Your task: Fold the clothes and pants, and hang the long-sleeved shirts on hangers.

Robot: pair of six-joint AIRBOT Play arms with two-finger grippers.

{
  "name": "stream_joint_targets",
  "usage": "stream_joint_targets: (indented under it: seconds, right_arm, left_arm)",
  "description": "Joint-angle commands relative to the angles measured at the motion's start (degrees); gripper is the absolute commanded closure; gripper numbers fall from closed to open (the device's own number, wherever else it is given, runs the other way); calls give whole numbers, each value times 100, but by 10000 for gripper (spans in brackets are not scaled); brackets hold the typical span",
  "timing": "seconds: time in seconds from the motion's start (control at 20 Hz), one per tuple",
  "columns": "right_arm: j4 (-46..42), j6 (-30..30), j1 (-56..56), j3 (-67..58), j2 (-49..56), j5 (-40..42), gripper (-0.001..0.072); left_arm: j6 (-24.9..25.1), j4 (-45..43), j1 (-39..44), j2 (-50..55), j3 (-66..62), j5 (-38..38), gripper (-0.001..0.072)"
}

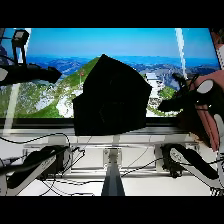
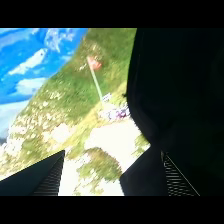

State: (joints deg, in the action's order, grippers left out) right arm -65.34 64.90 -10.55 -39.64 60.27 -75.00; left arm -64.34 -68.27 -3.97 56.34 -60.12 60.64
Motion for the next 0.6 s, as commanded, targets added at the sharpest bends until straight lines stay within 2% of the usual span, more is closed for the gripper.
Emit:
stream_joint_targets:
  seconds: [0.0, 0.05, 0.1, 0.15, 0.2, 0.3, 0.45, 0.5, 0.55]
  right_arm:
    - [1646, -304, -151, 1493, 26, 1001, 129]
    - [1775, -304, -28, 1694, 28, 1196, 130]
    - [1805, -304, 94, 1823, 39, 1320, 130]
    - [1843, -291, 205, 1902, 107, 1377, 130]
    - [1915, -286, 313, 1926, 238, 1379, 130]
    - [2280, -289, 533, 1921, 546, 1390, 131]
    - [2564, -289, 949, 1923, 1014, 1338, 136]
    - [2599, -291, 1137, 1921, 1137, 1285, 144]
    - [2634, -297, 1311, 1917, 1202, 1338, 201]
  left_arm:
    - [-332, -925, -177, 2, 17, 481, -1]
    - [-369, -1086, -334, 2, 70, 640, 2]
    - [-369, -1121, -527, 2, 175, 772, 55]
    - [-374, -1093, -767, 2, 361, 905, 184]
    - [-387, -1078, -977, 2, 584, 1060, 239]
    - [-385, -1054, -1368, 2, 1239, 1416, 224]
    - [-275, -590, -1692, 2, 2341, 1550, 58]
    - [-133, -365, -1698, 2, 2699, 1554, 55]
    - [9, -184, -1696, 2, 2994, 1552, 55]
